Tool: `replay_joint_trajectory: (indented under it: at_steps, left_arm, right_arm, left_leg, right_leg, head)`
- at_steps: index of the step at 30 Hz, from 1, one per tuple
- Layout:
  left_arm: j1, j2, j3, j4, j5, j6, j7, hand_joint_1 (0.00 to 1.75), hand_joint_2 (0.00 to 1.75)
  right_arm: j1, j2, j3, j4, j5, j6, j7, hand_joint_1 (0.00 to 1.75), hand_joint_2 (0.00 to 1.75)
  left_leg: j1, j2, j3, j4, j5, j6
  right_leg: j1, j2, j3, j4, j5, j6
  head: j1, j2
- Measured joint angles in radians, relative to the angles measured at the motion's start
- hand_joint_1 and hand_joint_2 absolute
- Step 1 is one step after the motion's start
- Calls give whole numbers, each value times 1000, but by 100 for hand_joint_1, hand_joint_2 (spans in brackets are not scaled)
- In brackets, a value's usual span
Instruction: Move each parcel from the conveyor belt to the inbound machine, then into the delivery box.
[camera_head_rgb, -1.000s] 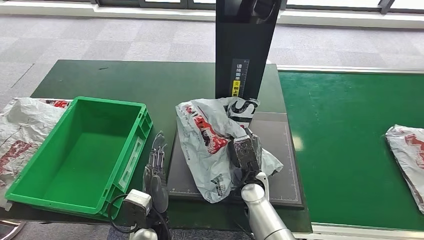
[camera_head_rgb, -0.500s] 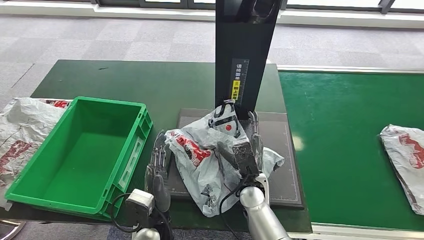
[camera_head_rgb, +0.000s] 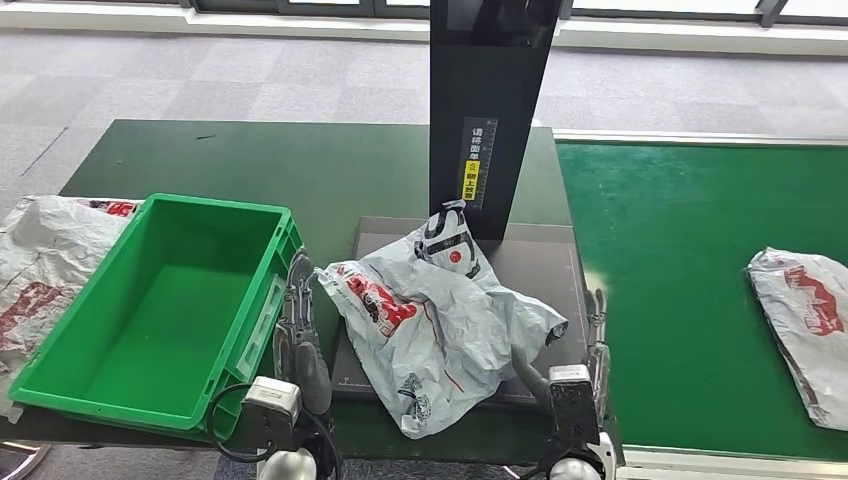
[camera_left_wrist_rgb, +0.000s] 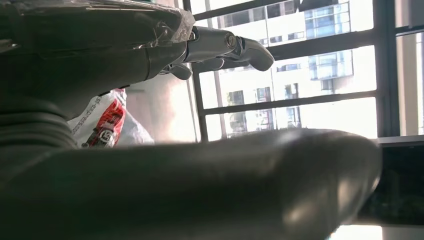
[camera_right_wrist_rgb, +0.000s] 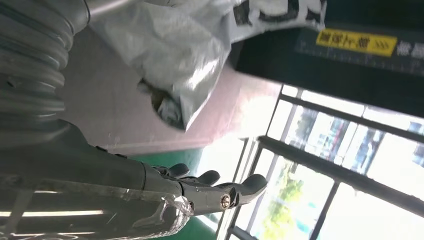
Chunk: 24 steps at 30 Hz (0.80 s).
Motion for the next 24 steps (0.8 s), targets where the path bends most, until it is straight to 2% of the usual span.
replay_joint_trajectory:
  at_steps: [2, 4, 8, 11, 14, 20, 24]
  left_arm:
    - [-21, 6, -2, 18, -61, -25, 3, 0, 175]
    - [-47, 12, -8, 42, -205, -66, 39, 0, 175]
    - [-126, 16, -36, 112, -564, -182, 223, 0, 175]
    - [-175, 11, -59, 183, -732, -201, 307, 0, 175]
    - [-215, 7, -87, 268, -921, -207, 396, 0, 175]
    - [-252, -6, -126, 373, -1026, -209, 450, 0, 175]
    - [-287, -30, -147, 486, -1121, -275, 494, 0, 175]
  right_arm:
    - [50, -29, 8, -100, -15, -60, -1, 0, 175]
    - [114, -50, 13, -246, 10, -107, -2, 0, 175]
    - [230, -58, 13, -533, 93, -127, -5, 0, 175]
    - [274, -60, 16, -666, 104, -127, -6, 0, 175]
    - [288, -67, 24, -750, 98, -127, -5, 0, 175]
    - [299, -77, 31, -832, 93, -127, -5, 0, 175]
    - [296, -85, 39, -873, 92, -127, -5, 0, 175]
  left_leg:
    - [0, -1, 0, 0, 0, 0]
    - [0, -2, -1, 0, 0, 0]
    - [0, -1, -1, 0, 0, 0]
    - [0, 2, 0, 0, -1, -1]
    - [0, 2, 0, 0, -1, 0]
    - [0, 3, 1, 0, 0, 0]
    - [0, 2, 0, 0, 0, 0]
  right_leg:
    - [0, -2, 0, 0, 0, 0]
    - [0, -3, 0, 0, 0, 0]
    - [0, -1, 0, 0, 0, 0]
    - [0, 2, -1, 0, 0, 0]
    - [0, 2, 0, 0, 0, 0]
    - [0, 2, 0, 0, 0, 0]
    - [0, 2, 0, 0, 0, 0]
  head:
    - [0, 0]
    - [0, 0]
    - [0, 0]
    - [0, 0]
    - [0, 0]
    - [0, 0]
    - [0, 0]
